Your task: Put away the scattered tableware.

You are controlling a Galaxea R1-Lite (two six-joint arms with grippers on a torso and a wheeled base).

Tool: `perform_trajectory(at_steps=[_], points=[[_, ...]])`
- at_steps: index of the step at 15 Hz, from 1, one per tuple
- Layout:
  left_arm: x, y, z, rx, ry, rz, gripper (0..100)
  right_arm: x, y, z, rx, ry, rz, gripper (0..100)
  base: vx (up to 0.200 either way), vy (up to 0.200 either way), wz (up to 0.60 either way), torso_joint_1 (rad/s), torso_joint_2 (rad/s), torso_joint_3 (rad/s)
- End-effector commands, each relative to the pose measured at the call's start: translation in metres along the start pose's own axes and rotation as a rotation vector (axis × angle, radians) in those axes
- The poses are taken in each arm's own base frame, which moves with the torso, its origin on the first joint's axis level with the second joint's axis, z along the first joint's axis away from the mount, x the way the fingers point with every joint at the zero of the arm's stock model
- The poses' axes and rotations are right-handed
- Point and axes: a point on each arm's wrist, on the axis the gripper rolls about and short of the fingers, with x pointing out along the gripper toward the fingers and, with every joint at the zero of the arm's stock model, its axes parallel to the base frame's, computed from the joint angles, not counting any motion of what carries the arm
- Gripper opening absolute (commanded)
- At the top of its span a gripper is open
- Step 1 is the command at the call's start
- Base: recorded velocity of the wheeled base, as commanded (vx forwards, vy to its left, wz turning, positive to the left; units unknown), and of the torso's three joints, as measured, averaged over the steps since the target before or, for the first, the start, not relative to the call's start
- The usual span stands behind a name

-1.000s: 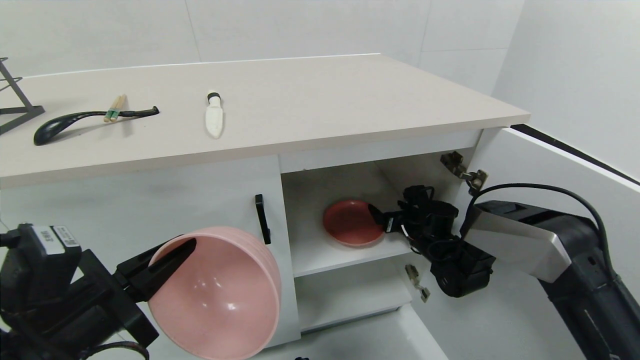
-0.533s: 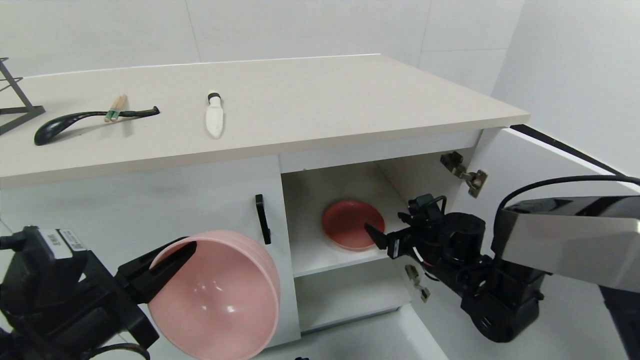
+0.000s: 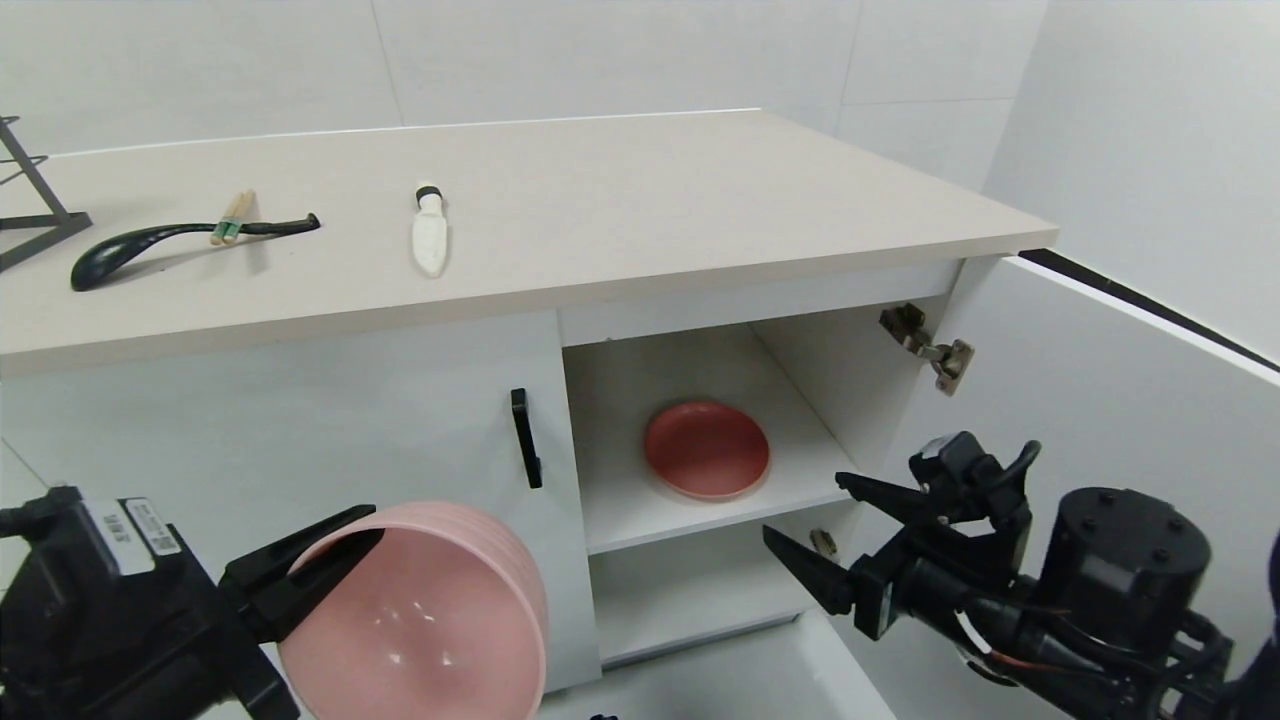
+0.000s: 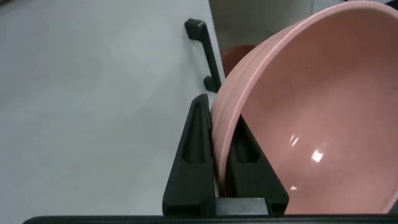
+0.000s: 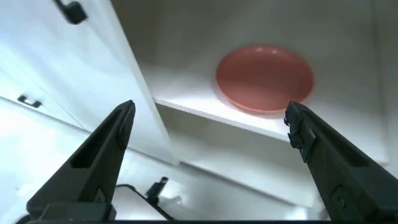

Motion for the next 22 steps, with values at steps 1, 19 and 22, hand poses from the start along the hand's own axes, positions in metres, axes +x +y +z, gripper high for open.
perform_trajectory(at_steps=[1, 19, 22], points=[[0.013, -0.005, 0.015, 0.015, -0.057, -0.055, 0, -0.025, -0.009, 0.006, -0.088, -0.016, -0.043, 100, 0.000, 0.000, 0.00, 0.000, 0.00, 0.000], [0.170, -0.082, -0.011, 0.218, -0.063, -0.013, 0, -0.040, -0.034, 0.030, -0.168, -0.131, -0.176, 100, 0.000, 0.000, 0.00, 0.000, 0.00, 0.000], [0.186, -0.094, -0.015, 0.221, -0.061, -0.004, 0, -0.039, -0.034, 0.032, -0.167, -0.141, -0.178, 100, 0.000, 0.000, 0.00, 0.000, 0.00, 0.000]])
